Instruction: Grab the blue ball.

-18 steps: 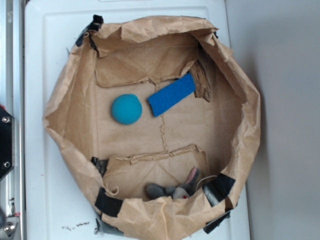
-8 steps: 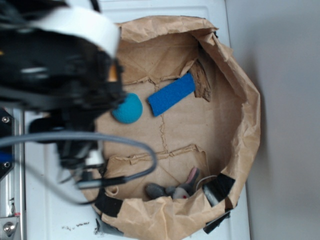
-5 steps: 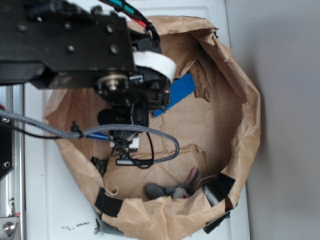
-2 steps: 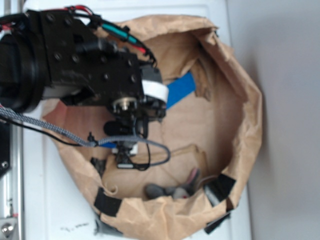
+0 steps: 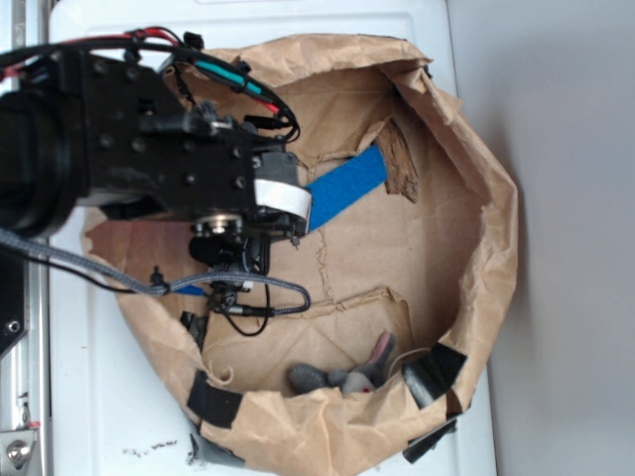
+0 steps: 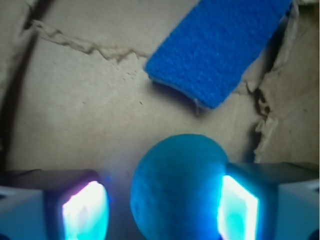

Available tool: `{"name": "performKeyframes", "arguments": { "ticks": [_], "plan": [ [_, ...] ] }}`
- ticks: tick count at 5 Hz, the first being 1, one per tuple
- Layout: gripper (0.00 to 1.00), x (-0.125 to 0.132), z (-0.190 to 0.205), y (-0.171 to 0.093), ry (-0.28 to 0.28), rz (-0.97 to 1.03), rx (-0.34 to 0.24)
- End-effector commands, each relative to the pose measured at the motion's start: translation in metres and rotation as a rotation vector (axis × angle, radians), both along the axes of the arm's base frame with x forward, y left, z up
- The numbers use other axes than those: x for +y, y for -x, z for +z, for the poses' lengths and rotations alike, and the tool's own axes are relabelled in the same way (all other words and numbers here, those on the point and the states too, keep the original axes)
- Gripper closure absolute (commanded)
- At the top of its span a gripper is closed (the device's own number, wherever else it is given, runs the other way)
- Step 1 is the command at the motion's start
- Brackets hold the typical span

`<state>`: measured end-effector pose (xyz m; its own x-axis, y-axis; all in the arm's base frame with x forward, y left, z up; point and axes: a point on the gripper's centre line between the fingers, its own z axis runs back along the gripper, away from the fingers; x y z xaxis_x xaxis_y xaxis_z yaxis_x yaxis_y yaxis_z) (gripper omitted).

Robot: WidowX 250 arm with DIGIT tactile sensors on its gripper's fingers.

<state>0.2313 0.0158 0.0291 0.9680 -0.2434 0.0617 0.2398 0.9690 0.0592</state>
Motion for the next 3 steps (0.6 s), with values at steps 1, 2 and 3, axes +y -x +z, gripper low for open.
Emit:
{"name": "performKeyframes", "arguments": {
  "ticks": [1,2,3],
  "plan": [
    [1.0,-0.019,0.003,0.01,-0.014,-0.094,-0.034],
    [1.0,-0.015,0.019,0.016,0.019,-0.085,-0.091],
    [1.0,0.001,0.052,0.04,0.084,-0.071,-0.246]
  ]
}}
